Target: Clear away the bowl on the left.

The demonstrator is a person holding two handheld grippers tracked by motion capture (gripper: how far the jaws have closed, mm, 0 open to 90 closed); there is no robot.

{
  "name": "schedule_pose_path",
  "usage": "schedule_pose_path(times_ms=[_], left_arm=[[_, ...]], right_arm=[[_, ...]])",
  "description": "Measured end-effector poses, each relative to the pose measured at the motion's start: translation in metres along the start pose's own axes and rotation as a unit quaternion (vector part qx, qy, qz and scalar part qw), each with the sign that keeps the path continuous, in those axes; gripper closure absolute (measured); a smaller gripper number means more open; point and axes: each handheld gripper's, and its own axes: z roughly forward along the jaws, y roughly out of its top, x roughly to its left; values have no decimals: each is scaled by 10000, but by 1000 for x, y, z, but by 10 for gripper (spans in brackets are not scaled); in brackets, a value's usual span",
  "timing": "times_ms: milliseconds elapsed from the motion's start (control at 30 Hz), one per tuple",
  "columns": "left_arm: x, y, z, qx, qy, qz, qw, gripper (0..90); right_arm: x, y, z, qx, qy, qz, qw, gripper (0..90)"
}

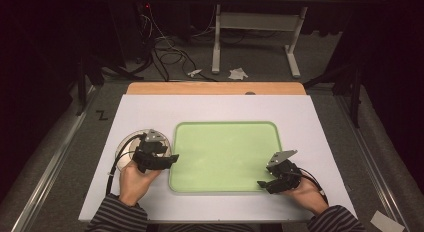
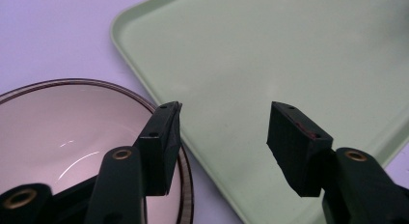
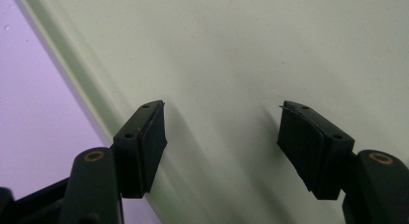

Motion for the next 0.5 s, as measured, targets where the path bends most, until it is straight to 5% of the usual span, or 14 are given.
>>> schedule_pose_path(times_ms=[500], left_arm=[[23, -6, -13, -107, 222, -380, 9990, 456]], right_arm=[[0, 0, -1, 5, -42, -3, 10000, 358]])
